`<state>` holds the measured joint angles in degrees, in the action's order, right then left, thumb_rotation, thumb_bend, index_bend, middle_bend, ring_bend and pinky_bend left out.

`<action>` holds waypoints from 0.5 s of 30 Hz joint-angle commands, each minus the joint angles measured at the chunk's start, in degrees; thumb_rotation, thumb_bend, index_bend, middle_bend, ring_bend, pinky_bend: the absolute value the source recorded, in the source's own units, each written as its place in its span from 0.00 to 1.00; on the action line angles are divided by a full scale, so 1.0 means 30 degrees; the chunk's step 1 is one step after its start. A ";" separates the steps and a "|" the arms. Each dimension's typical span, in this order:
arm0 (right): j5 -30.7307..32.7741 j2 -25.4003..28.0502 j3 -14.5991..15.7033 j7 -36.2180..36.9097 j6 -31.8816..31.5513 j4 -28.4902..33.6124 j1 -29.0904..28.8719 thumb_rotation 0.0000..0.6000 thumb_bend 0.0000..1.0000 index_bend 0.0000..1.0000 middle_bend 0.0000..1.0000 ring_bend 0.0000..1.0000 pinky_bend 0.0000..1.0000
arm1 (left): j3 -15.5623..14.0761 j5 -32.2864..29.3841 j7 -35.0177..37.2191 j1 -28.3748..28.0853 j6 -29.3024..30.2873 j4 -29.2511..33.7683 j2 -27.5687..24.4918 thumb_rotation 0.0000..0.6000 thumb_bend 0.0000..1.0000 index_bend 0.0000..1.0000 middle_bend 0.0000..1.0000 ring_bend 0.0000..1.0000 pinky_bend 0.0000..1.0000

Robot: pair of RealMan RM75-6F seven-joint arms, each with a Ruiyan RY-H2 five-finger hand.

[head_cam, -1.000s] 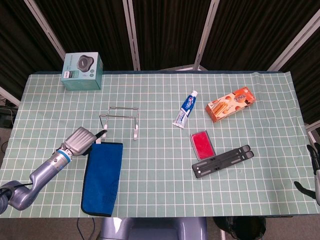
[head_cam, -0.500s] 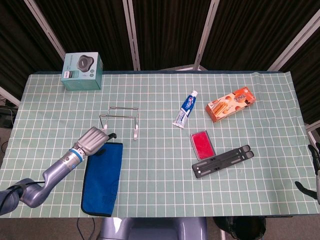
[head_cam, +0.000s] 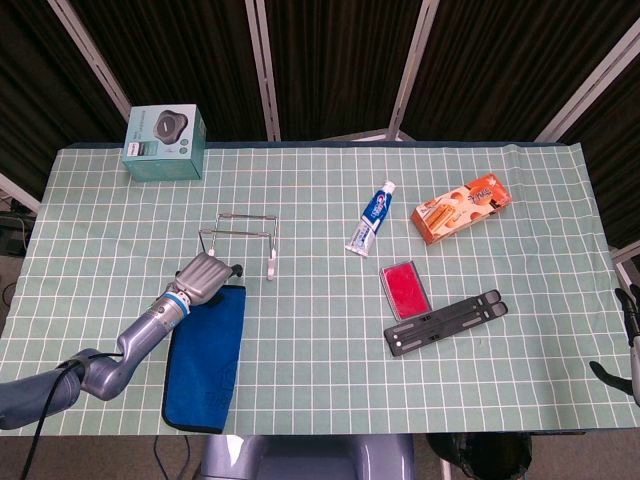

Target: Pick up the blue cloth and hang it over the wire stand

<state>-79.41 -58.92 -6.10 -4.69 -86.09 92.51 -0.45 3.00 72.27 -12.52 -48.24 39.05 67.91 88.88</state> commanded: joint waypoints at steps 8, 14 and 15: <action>0.0120 -0.0077 -0.0007 -0.0081 0.0148 -0.0114 -0.0075 1.00 0.00 0.00 0.00 0.00 0.00 | -0.0102 0.0347 0.0984 -0.0020 -0.0153 -0.0855 0.0702 1.00 0.39 0.40 0.94 0.95 1.00; 0.0137 -0.0079 -0.0008 -0.0058 0.0113 -0.0142 -0.0060 1.00 0.00 0.00 0.00 0.00 0.00 | -0.0307 0.0952 0.1841 0.0192 0.0167 -0.1004 0.0761 1.00 0.40 0.52 0.94 0.95 1.00; 0.0113 -0.0089 0.0010 -0.0070 0.0110 -0.0147 -0.0057 1.00 0.00 0.00 0.00 0.00 0.00 | -0.0341 0.1069 0.2025 0.0237 0.0237 -0.1004 0.0734 1.00 0.40 0.52 0.94 0.95 1.00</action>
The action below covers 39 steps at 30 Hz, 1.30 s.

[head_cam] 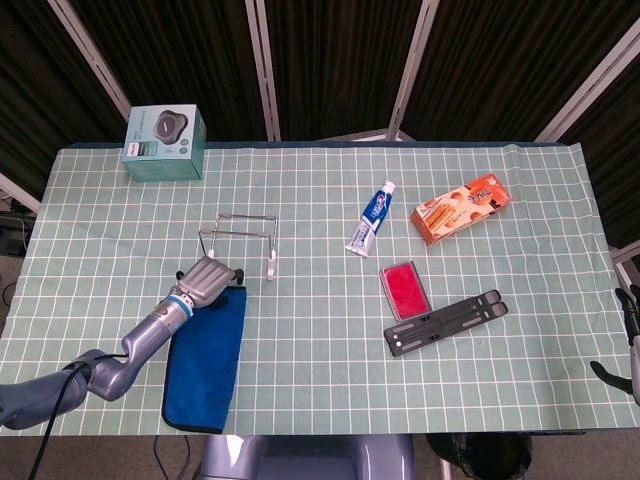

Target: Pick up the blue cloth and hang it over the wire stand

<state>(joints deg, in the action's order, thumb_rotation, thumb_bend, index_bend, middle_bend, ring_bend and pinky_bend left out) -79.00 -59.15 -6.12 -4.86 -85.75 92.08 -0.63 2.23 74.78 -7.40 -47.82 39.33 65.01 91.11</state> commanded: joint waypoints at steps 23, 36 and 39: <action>-0.0152 0.0029 0.0067 0.0038 -0.0135 0.0028 0.0045 1.00 0.00 0.00 0.00 0.00 0.00 | -0.0246 0.1688 0.1748 0.0203 0.1046 0.0031 -0.0100 1.00 0.55 0.62 0.94 0.95 1.00; -0.0527 0.0138 0.0163 0.0151 -0.0491 0.0219 0.0180 1.00 0.00 0.00 0.00 0.00 0.00 | -0.0473 0.3035 0.1088 0.1207 0.3999 0.3009 -0.2421 1.00 0.67 0.87 0.97 0.95 1.00; -0.0663 0.0169 0.0198 0.0174 -0.0609 0.0277 0.0222 1.00 0.00 0.00 0.00 0.00 0.00 | -0.0155 0.2461 -0.0157 0.1479 0.4437 0.4682 -0.3616 1.00 0.67 0.87 0.97 0.95 1.00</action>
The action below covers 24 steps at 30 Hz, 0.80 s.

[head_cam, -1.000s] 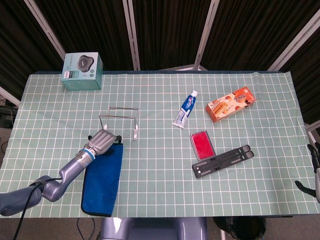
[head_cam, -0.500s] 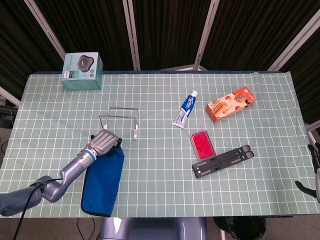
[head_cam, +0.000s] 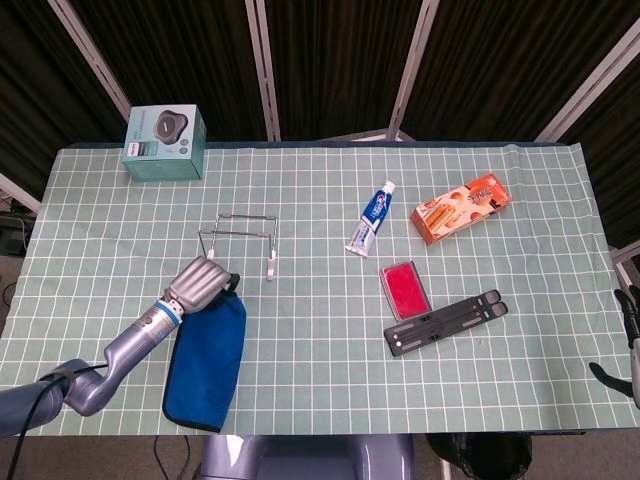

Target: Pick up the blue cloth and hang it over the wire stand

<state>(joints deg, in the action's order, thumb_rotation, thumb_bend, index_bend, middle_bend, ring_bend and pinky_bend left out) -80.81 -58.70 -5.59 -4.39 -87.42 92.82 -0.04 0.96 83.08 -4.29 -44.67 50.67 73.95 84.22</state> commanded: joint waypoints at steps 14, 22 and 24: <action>-0.0734 0.0363 0.0087 0.0879 -0.0880 0.0243 0.0378 1.00 0.00 0.00 0.00 0.00 0.00 | 0.3377 -0.5364 -0.8218 0.1381 0.4126 1.1462 -0.6921 1.00 0.70 0.89 0.98 0.96 1.00; -0.0939 0.0475 0.0117 0.1149 -0.1059 0.0258 0.0465 1.00 0.00 0.00 0.00 0.00 0.00 | 0.4304 -0.6888 -1.1046 0.0857 0.5193 1.3455 -0.8212 1.00 0.70 0.89 0.98 0.96 1.00; -0.0950 0.0490 0.0114 0.1195 -0.1096 0.0256 0.0489 1.00 0.00 0.00 0.00 0.00 0.00 | 0.4477 -0.7243 -1.1771 0.0566 0.5243 1.3394 -0.8354 1.00 0.70 0.89 0.99 0.96 1.00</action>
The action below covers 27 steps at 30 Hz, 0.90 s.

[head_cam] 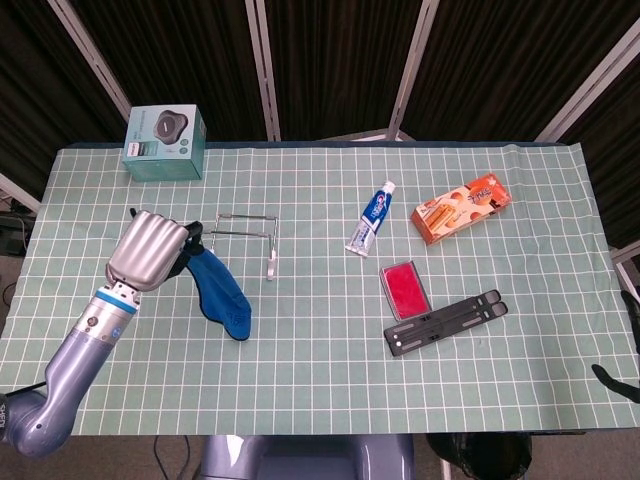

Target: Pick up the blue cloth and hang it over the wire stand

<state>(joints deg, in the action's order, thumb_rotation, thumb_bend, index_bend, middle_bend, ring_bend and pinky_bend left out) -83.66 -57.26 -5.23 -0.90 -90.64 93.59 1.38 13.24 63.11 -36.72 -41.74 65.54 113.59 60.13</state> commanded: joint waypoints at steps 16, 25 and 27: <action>0.0265 -0.0030 -0.0088 -0.0048 0.0288 -0.0035 -0.0092 1.00 0.00 0.00 0.00 0.00 0.00 | 0.1247 -0.1051 -0.1994 -0.3495 -0.2029 -0.3830 0.0517 1.00 0.70 0.89 0.99 0.96 1.00; 0.0942 -0.0130 -0.0299 -0.0167 0.0607 -0.0180 -0.0164 1.00 0.00 0.00 0.00 0.00 0.00 | 0.1325 0.0274 -0.1419 -0.5889 -0.4186 -0.8200 0.2166 1.00 0.70 0.90 0.98 0.95 1.00; 0.1063 -0.0144 -0.0332 -0.0167 0.0643 -0.0243 -0.0159 1.00 0.00 0.00 0.00 0.00 0.00 | 0.1273 0.0448 -0.1226 -0.6081 -0.4245 -0.8755 0.2520 1.00 0.71 0.90 0.98 0.95 1.00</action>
<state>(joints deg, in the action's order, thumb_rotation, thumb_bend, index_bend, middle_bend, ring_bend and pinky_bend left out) -80.51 -57.68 -6.19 -1.41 -88.75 92.90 0.90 17.19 63.28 -41.10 -58.49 53.97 89.45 66.07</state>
